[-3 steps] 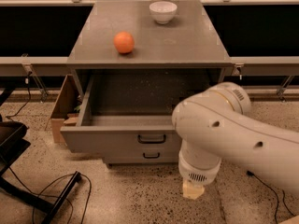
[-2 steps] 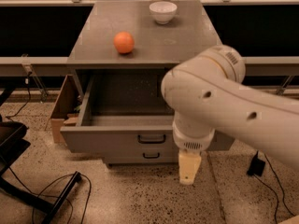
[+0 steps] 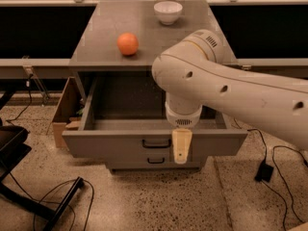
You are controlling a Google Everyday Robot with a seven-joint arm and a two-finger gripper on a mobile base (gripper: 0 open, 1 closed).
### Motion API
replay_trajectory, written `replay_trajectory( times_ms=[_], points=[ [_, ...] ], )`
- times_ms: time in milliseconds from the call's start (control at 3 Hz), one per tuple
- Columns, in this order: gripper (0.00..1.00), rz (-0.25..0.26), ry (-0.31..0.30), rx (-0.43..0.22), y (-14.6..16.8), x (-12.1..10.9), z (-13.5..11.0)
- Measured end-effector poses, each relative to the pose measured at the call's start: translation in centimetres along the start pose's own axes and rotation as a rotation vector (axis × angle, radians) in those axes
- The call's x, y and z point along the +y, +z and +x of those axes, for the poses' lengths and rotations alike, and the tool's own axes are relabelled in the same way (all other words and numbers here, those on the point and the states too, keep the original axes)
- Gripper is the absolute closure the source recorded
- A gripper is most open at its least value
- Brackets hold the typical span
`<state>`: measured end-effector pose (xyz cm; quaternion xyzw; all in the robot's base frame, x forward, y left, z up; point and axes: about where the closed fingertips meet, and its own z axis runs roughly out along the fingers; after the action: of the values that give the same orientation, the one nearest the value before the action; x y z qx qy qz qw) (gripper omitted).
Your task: Open top drawer
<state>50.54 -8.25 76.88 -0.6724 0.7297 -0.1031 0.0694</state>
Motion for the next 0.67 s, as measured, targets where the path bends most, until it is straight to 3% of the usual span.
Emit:
replay_trajectory(
  times_ms=[333, 667],
  points=[
    [0.0, -0.008, 0.027, 0.036, 3.9, -2.8, -0.2],
    [0.0, -0.047, 0.077, 0.074, 8.2, -3.9, 0.6]
  ],
)
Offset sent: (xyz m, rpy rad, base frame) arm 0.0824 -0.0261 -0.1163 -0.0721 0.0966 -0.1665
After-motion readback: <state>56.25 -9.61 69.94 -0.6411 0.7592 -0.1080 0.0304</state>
